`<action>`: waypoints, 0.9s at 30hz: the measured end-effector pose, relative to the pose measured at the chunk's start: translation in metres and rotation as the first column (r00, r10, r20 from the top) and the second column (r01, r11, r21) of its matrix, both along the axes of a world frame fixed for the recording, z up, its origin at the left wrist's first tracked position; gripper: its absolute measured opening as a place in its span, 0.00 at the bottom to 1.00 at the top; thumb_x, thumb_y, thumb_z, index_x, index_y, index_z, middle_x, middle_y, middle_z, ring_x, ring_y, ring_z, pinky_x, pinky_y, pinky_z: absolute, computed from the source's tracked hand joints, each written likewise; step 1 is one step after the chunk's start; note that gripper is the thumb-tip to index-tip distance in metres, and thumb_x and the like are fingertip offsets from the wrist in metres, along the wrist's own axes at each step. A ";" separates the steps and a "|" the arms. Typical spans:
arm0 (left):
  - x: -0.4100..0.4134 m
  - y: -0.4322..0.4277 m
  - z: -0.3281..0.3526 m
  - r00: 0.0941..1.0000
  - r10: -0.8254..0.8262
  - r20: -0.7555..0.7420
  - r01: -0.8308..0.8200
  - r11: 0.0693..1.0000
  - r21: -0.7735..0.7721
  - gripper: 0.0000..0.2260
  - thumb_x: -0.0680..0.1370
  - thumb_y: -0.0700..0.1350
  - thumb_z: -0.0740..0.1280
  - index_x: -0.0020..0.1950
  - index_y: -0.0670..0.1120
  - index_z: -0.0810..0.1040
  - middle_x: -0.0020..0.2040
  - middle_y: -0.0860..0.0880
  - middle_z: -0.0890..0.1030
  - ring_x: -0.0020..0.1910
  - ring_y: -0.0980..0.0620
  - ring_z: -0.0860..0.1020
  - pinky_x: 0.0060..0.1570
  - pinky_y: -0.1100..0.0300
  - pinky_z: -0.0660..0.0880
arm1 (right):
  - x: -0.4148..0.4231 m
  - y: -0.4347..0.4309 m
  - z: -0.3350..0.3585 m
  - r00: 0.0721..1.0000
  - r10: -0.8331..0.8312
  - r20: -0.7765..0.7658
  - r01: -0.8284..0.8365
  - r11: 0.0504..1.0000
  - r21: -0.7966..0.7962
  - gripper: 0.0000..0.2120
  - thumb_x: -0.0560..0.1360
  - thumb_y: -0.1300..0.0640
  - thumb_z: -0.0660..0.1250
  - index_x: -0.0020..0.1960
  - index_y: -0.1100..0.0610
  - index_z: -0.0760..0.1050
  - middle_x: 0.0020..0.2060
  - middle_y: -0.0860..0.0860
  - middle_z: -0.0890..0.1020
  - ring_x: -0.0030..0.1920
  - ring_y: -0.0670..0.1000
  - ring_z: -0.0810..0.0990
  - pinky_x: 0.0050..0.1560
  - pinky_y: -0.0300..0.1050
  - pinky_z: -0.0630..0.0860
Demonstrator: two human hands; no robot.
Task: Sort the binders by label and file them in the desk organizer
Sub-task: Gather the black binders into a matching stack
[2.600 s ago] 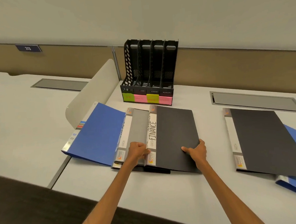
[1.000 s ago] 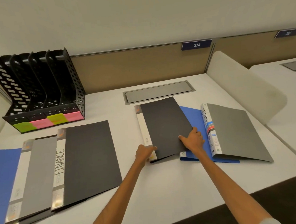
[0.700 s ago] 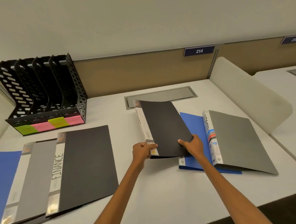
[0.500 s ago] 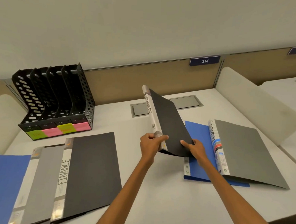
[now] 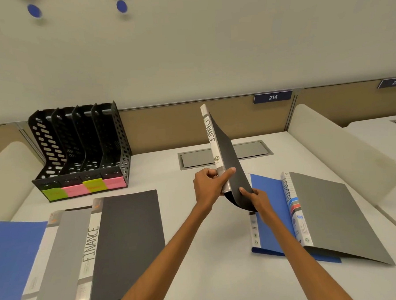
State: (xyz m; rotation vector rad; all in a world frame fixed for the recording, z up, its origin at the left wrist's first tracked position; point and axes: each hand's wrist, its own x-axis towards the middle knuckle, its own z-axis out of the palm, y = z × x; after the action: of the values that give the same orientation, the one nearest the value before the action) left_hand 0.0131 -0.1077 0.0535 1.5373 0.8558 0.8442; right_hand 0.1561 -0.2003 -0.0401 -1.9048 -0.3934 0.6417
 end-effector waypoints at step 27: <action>-0.064 0.002 0.009 0.995 0.100 0.008 -0.101 0.991 0.088 0.08 0.70 0.48 0.75 0.42 0.45 0.79 0.40 0.53 0.81 0.43 0.53 0.80 0.42 0.59 0.81 | -0.057 0.026 -0.006 0.995 0.042 -0.085 -0.033 0.994 0.099 0.26 0.76 0.44 0.67 0.66 0.61 0.72 0.57 0.54 0.79 0.57 0.55 0.76 0.58 0.49 0.74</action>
State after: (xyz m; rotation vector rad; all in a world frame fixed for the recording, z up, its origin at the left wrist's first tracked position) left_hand -0.0510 -0.1054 0.0629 1.5790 0.9099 0.9685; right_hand 0.0993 -0.1740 -0.0459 -1.7738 -0.3988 0.7154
